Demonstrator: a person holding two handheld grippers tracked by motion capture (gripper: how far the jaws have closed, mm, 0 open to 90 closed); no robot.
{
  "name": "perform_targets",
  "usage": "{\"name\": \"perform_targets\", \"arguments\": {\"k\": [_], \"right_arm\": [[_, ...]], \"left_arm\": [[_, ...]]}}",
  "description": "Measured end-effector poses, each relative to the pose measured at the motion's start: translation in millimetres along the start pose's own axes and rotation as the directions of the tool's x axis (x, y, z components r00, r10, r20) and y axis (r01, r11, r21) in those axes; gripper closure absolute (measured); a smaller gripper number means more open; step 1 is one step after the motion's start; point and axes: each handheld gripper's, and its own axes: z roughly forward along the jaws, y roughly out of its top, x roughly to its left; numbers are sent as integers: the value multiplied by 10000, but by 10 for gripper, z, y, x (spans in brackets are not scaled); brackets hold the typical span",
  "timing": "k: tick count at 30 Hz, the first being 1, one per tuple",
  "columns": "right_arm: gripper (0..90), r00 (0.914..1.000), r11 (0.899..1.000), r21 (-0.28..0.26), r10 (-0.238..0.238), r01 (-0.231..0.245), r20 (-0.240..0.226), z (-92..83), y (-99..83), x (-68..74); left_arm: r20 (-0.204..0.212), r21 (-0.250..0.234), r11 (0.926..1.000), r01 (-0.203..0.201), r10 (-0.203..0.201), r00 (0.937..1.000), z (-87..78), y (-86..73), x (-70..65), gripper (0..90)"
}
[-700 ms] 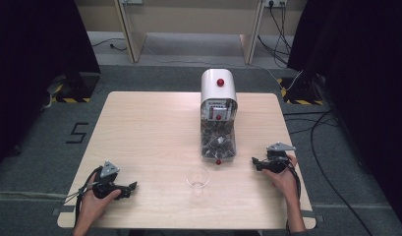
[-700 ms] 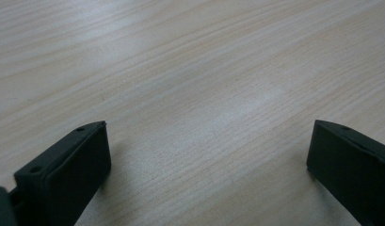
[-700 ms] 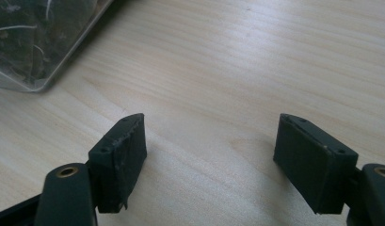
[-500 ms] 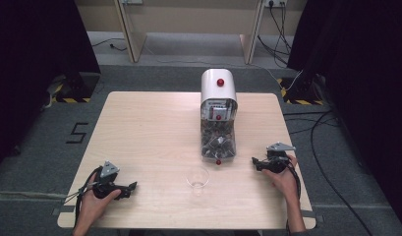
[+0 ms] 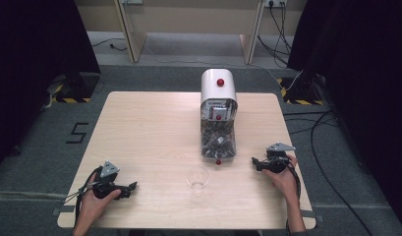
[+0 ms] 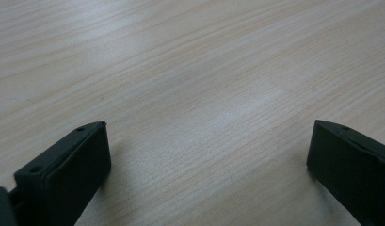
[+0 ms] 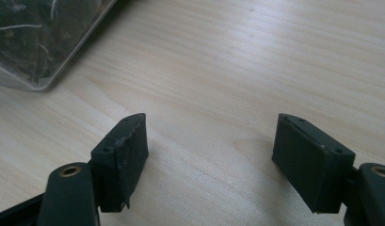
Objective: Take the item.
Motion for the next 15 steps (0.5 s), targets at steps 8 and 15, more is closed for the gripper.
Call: {"name": "perform_targets", "arguments": {"k": [8,15], "right_arm": [[277,10000,10000,17,64,-64,-6,-1,-1,6],[277,10000,10000,18,69,-69,-6,-1,0,5]], "left_arm": [[0,-1,10000,-2,2,10000,0,0,0,0],[0,2,10000,1,-1,10000,0,0,0,0]]}}
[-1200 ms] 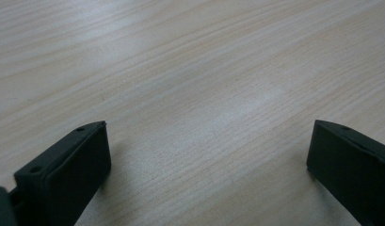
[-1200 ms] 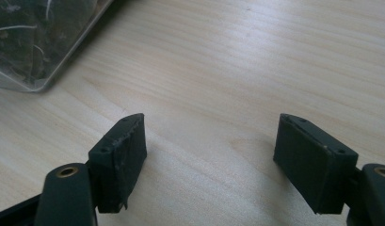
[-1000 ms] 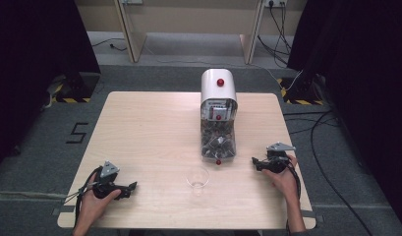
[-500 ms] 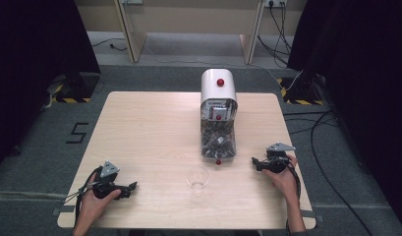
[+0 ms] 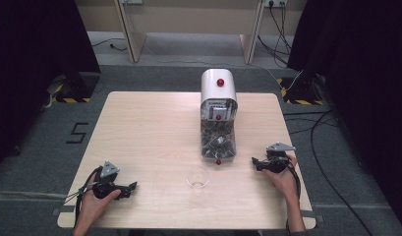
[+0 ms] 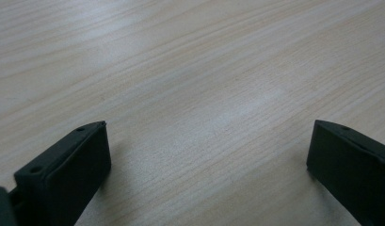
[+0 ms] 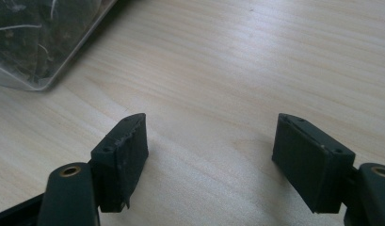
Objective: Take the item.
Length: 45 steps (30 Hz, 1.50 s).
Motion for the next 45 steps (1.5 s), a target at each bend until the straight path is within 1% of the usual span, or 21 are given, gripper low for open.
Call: {"name": "perform_targets", "arguments": {"k": [4,7,10,11,13,16,17,18,19,20,22,23,25,26,34,37,40,41,42,43,45], "right_arm": [[278,10000,10000,-1,-3,3,1,0,0,0],[301,10000,10000,-40,-71,71,-40,-2,1,-1],[312,9999,9998,-147,146,-146,-27,-9,0,5],[312,9999,9998,-147,146,-146,-27,-9,0,5],[312,9994,9989,-376,265,-274,-223,-19,11,9],[318,9998,9981,-612,105,-115,-172,-57,56,41],[318,9998,9981,-612,105,-115,-172,-57,56,41],[321,9998,9968,-798,86,-99,-173,-97,98,73],[321,9998,9968,-798,86,-99,-173,-97,98,73],[323,9998,9955,-952,-49,31,-184,-126,136,98],[330,9998,9941,-1086,3,-27,-220,-153,163,125],[332,9997,9934,-1143,-74,49,-213,-162,172,126],[333,9997,9931,-1174,-60,30,-247,-172,182,140],[336,9995,9919,-1263,-164,130,-259,-187,206,155],[353,9992,9882,-1510,-284,237,-292,-263,267,219],[364,9983,9824,-1832,-453,377,-370,-327,333,288],[374,9966,9771,-2060,-648,530,-510,-370,385,357],[374,9966,9771,-2060,-648,530,-510,-370,385,357],[379,9961,9752,-2135,-706,577,-532,-385,403,387],[387,9943,9710,-2292,-854,688,-636,-413,437,441],[391,9936,9692,-2357,-894,707,-695,-427,452,469]], "left_arm": [[0,2,10000,-1,1,10000,0,0,0,0],[0,2,10000,-2,2,10000,0,0,0,0],[0,4,10000,-3,3,10000,0,0,1,0],[0,4,10000,-3,3,10000,0,0,1,0],[1,3,10000,-2,2,10000,0,0,1,0],[0,3,10000,-1,1,10000,0,0,0,0],[0,3,10000,-1,1,10000,0,0,0,0],[2,2,10000,-1,1,10000,0,0,1,0],[2,2,10000,-1,1,10000,0,0,1,0],[3,4,10000,-1,1,10000,0,1,1,0],[2,4,10000,-3,3,10000,0,0,1,0],[2,4,10000,-3,3,10000,0,0,1,0],[2,2,10000,-1,1,10000,0,0,0,0],[1,-1,10000,1,-1,10000,0,0,0,0],[-2,1,10000,-2,2,10000,-3,-2,-1,0],[-2,2,10000,-6,6,10000,-3,-3,-1,0],[-2,-1,10000,-3,3,10000,-3,-3,-1,0],[-2,-1,10000,-3,3,10000,-3,-3,-1,0],[-3,-3,10000,-2,2,10000,-2,-3,-1,0],[-3,0,10000,-5,5,10000,-3,-3,-1,0],[-2,-1,10000,-3,3,10000,-3,-3,-1,0]]}}
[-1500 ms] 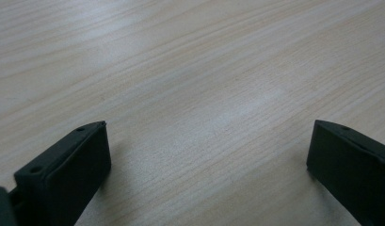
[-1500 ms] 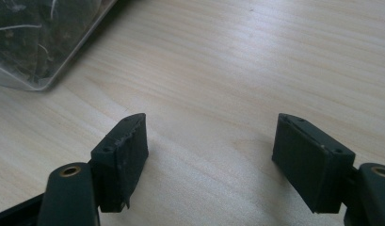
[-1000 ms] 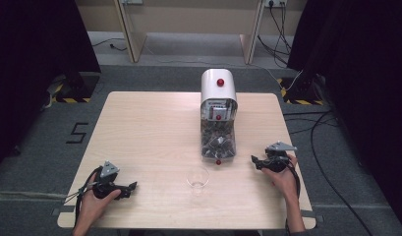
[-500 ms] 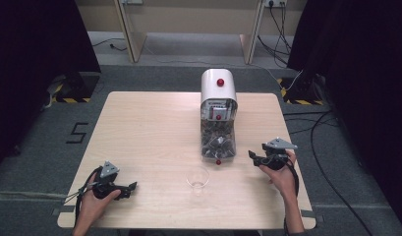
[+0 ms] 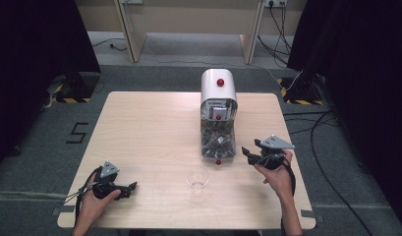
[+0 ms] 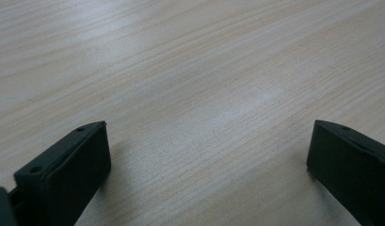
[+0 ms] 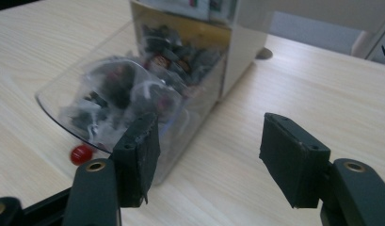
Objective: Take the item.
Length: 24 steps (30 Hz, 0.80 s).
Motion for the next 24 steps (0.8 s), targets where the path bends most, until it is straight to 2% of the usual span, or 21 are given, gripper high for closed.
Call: {"name": "perform_targets", "arguments": {"k": [1,5,14,24], "right_arm": [[400,9998,9998,-145,-133,131,-112,-11,38,53],[406,9992,9994,-288,-202,192,-341,-12,81,121],[414,9955,9979,-382,-554,526,-773,53,147,280],[424,9912,9968,-416,-725,682,-1110,162,210,399]], "left_arm": [[-1,0,10000,-1,1,10000,0,0,0,0],[0,0,10000,-1,1,10000,0,0,0,0],[0,0,10000,0,0,10000,0,0,0,0],[1,1,10000,0,0,10000,0,0,0,0]]}}
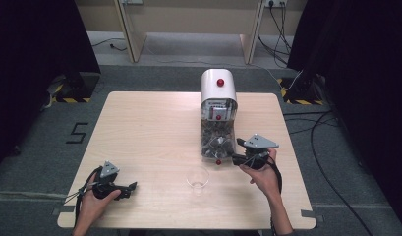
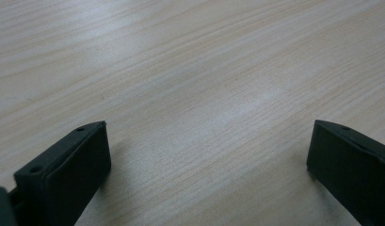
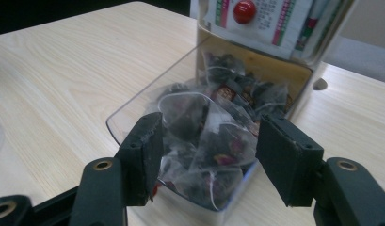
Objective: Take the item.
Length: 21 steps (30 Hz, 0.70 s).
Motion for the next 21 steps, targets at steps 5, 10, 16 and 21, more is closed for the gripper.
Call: {"name": "perform_targets", "arguments": {"k": [5,10,16,21], "right_arm": [[429,9999,10000,-37,-76,75,-120,58,47,42],[437,9995,10000,-57,-71,70,-296,126,70,70],[445,9992,10000,10,-60,60,-399,218,70,90],[450,9987,10000,49,41,-38,-498,283,72,108]], "left_arm": [[2,1,10000,0,0,10000,0,0,0,0],[0,-3,10000,3,-3,10000,0,0,0,0],[1,-1,10000,1,-1,10000,0,0,0,0],[2,4,10000,-2,2,10000,0,0,0,0]]}}
